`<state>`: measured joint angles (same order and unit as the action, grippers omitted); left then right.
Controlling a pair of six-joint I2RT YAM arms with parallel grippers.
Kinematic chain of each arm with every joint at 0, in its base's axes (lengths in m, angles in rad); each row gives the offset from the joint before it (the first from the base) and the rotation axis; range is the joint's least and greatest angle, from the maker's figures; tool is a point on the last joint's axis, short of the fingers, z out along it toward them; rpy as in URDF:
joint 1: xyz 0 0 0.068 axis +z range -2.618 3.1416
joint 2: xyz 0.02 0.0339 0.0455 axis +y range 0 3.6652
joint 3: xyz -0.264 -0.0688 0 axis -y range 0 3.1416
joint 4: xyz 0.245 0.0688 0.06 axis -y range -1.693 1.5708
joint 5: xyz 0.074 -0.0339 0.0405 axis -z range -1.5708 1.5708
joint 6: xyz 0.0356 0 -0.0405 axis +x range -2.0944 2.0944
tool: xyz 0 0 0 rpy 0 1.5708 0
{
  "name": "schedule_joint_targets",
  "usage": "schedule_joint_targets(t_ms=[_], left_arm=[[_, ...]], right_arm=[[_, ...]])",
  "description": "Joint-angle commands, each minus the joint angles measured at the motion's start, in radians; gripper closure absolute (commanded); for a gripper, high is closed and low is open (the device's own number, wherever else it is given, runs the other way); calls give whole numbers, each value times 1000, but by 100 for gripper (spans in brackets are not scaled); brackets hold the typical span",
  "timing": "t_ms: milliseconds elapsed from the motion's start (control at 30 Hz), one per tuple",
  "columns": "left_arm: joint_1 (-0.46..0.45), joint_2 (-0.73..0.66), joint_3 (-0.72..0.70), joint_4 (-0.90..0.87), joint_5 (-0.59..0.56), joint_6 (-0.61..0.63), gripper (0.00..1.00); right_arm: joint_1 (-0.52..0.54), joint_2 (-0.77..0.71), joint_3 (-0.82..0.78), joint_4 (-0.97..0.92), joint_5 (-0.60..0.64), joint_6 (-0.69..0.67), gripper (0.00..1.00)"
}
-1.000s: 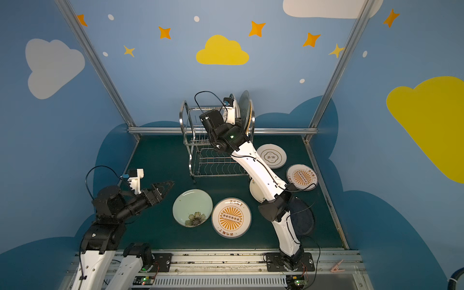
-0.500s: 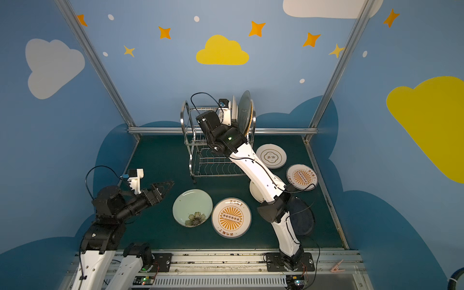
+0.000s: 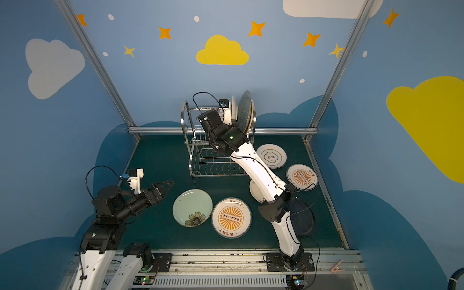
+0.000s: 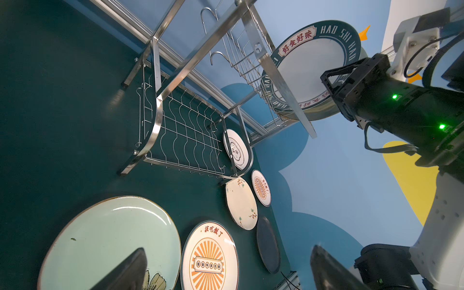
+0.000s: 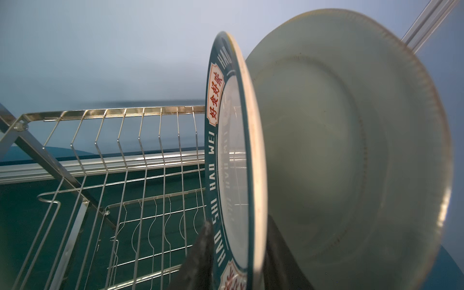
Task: Load plates into a dish rack
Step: Place the plate on the dish rack.
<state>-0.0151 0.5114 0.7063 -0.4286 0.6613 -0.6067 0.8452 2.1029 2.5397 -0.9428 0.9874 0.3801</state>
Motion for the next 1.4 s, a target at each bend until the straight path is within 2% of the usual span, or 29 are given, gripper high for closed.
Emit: schedule_joint_targets(t_ms=[0, 267, 500, 767, 967, 1200, 1367], left_arm=[[4, -2, -11, 15, -1, 4, 0], [4, 5, -10, 16, 0, 2, 0], [4, 7, -9, 16, 0, 3, 0], [6, 19, -9, 13, -1, 3, 0], [6, 27, -8, 7, -8, 3, 0], [7, 38, -10, -7, -18, -1, 0], [1, 35, -28, -56, -46, -52, 0]], right_arm=[[-16, -43, -18, 0, -64, -24, 67], [-37, -91, -86, 41, -124, -65, 48], [-47, -125, -142, 89, -190, -106, 40], [-44, -150, -141, 99, -180, -127, 16], [-37, -171, -141, 100, -188, -141, 11], [-20, -212, -146, 93, -211, -142, 11], [8, -298, -234, 113, -253, -144, 9]])
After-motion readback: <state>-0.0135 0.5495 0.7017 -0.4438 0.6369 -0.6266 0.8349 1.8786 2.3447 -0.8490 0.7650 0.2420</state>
